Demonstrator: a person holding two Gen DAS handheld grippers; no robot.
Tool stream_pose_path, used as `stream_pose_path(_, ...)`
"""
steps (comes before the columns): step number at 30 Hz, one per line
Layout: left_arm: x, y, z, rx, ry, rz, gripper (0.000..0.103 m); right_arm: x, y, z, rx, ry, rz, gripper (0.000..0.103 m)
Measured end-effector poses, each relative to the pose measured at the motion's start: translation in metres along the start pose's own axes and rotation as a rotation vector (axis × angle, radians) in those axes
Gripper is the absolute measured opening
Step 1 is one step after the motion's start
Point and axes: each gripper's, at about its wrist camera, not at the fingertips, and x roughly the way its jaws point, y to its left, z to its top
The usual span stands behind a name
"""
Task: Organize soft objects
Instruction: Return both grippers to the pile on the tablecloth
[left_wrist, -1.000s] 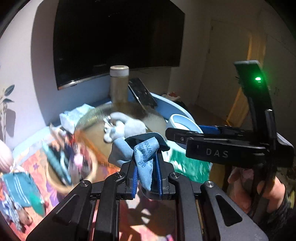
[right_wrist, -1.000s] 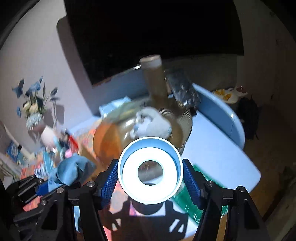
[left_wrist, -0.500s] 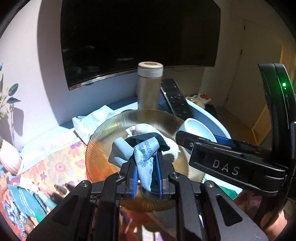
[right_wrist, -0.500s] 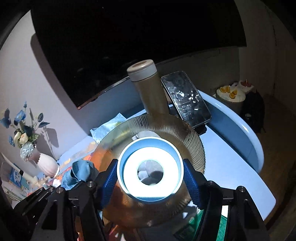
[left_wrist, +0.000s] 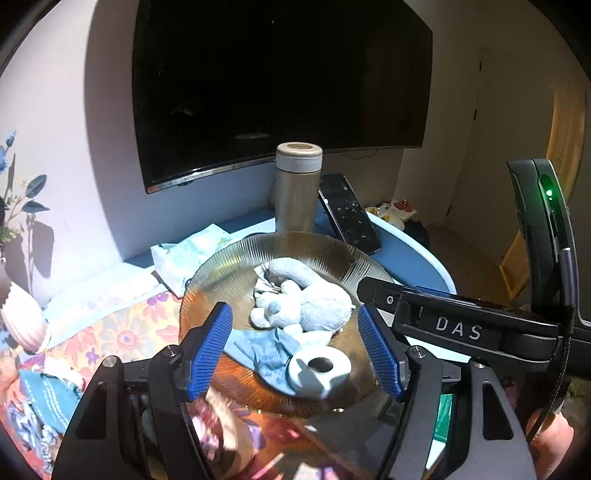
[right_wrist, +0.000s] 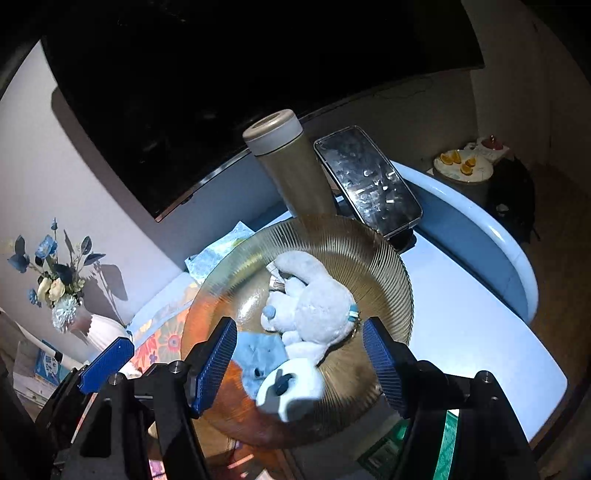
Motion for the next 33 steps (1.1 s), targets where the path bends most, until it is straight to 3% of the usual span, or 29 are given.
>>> stream_pose_path(10,-0.078,0.024,-0.024,-0.052,-0.065,-0.030,0.069,-0.057,0.035,-0.035,-0.085,-0.069,0.013,0.069)
stream_pose_path(15,-0.119,0.059,-0.043,-0.107,-0.094,0.029,0.069,-0.078,0.075,-0.058,-0.176,-0.071,0.072,0.069)
stream_pose_path(20,-0.163,0.119,-0.064,-0.187,-0.114,0.165,0.069,-0.089,0.131,-0.082,-0.295,-0.064,0.142,0.073)
stream_pose_path(22,-0.185,0.154,-0.074,-0.243,-0.132,0.239,0.069,-0.087,0.153,-0.093,-0.343,-0.055,0.171,0.079)
stream_pose_path(27,-0.225,0.228,-0.100,-0.371,-0.142,0.384,0.069,-0.052,0.218,-0.131,-0.486,0.034,0.222,0.079)
stream_pose_path(33,-0.223,0.294,-0.146,-0.519,-0.090,0.427,0.069,0.013,0.264,-0.177,-0.576,0.189,0.231,0.079)
